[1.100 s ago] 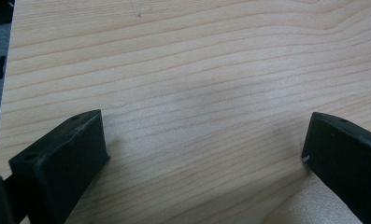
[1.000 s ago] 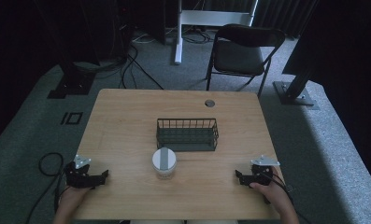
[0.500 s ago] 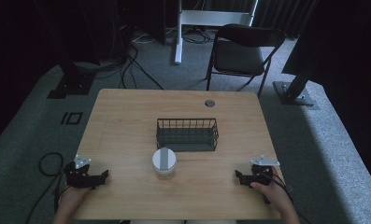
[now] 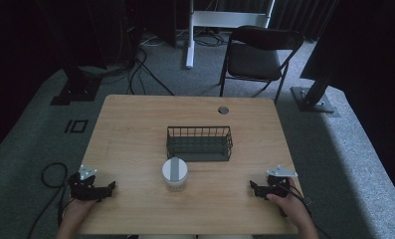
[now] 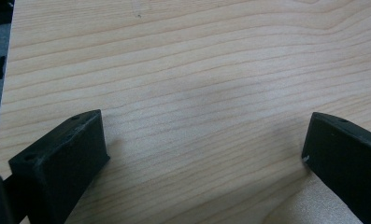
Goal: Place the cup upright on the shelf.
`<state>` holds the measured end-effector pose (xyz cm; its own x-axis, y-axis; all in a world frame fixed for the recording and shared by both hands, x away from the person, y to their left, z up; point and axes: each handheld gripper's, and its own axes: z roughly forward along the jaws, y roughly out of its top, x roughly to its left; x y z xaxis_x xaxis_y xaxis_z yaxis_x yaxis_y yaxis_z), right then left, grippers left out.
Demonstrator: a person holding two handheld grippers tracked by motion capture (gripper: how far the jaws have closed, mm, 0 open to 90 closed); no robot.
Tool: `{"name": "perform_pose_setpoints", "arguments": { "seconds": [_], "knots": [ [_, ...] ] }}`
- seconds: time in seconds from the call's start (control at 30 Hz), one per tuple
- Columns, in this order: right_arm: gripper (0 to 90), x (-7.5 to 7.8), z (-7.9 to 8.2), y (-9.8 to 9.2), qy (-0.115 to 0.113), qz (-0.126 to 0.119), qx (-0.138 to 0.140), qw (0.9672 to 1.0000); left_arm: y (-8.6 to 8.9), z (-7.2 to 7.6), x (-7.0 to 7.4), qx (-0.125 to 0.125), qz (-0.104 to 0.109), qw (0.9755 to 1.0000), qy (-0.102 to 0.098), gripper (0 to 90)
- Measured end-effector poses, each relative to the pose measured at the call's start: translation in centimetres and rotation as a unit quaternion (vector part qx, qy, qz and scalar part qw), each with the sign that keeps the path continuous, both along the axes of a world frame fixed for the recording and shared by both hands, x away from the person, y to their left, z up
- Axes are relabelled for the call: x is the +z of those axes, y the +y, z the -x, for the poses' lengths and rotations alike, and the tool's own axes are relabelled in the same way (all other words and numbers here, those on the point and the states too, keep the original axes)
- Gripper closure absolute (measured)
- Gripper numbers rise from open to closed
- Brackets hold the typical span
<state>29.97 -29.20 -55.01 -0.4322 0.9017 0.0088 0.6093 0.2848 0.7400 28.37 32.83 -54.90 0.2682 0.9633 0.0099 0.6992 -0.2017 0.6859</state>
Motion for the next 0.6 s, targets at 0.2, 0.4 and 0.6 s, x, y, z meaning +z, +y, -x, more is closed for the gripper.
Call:
{"name": "perform_pose_setpoints", "arguments": {
  "seconds": [0.2, 0.4, 0.6],
  "knots": [
    [11.5, 0.9, -0.1, 0.5, -0.024, -0.015, 0.015, 0.9995, 0.0, 0.0, 0.0, 0.0, 0.0, 1.0, 0.0, 0.1],
    [11.5, 1.6, -0.3, 1.2, -0.03, -0.014, 0.024, 0.9992, 0.0, 0.0, 0.0, 0.0, 0.0, 1.0, 0.0, 0.1],
    [11.5, 2.0, -0.4, 1.9, -0.033, -0.022, 0.037, 0.9985, 0.0, 0.0, 0.0, 0.0, 0.001, 1.0, 0.0, 0.1]
  ]
}}
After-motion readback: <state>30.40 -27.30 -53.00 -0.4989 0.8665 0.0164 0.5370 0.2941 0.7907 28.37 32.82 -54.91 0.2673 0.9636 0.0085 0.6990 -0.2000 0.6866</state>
